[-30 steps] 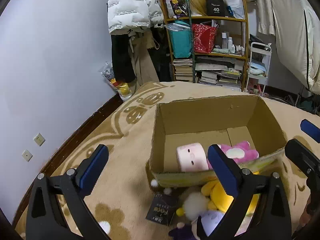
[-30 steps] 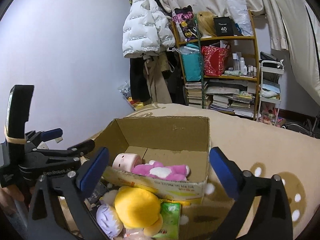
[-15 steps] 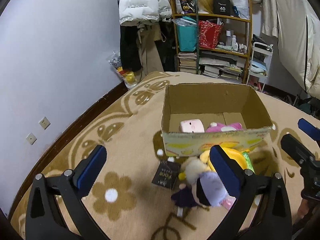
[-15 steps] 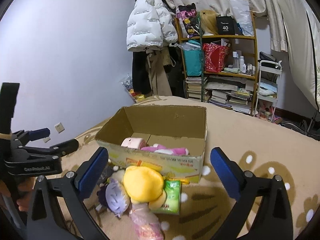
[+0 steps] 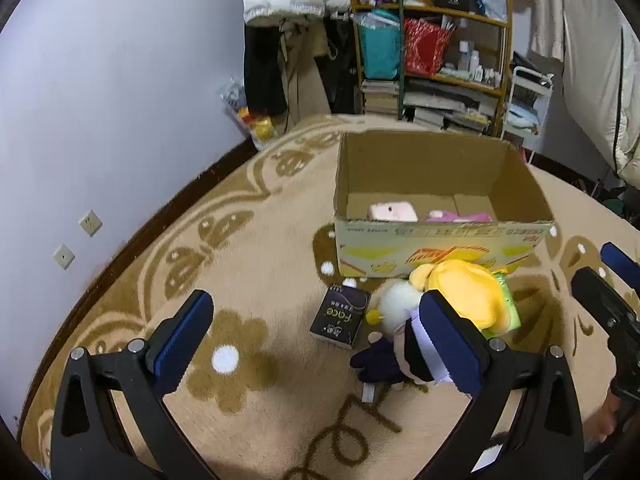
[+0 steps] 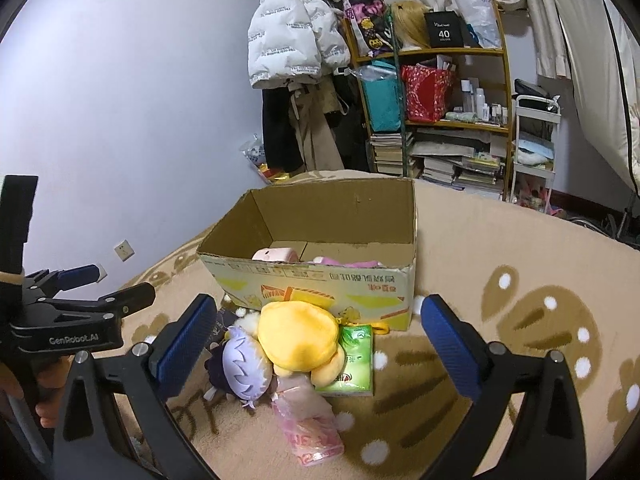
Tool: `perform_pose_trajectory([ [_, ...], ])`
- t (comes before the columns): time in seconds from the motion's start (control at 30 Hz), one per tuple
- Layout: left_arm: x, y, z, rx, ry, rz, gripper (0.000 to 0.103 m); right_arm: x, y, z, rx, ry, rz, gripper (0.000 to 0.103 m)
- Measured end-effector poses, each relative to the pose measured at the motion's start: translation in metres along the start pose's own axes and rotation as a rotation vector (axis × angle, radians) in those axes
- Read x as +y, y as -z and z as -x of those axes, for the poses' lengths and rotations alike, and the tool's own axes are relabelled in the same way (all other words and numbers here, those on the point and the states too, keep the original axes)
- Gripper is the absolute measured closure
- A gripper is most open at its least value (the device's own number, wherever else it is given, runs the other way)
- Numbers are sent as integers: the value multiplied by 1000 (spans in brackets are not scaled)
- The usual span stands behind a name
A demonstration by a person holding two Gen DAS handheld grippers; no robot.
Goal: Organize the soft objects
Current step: 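Move both tools back down toward the remaining items beside the box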
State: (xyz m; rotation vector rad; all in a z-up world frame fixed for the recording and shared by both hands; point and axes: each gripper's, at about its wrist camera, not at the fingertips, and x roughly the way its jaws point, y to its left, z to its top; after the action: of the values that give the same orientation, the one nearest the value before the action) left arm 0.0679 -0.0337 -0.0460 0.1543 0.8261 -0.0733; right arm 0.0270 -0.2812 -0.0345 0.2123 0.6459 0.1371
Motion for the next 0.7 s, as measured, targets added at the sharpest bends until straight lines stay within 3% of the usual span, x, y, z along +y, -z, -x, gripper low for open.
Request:
perform_pose_trajectory([
  [0.7,-6,-7,-86,209,43,-27,1,3,5,-59,90,-29,43,0],
])
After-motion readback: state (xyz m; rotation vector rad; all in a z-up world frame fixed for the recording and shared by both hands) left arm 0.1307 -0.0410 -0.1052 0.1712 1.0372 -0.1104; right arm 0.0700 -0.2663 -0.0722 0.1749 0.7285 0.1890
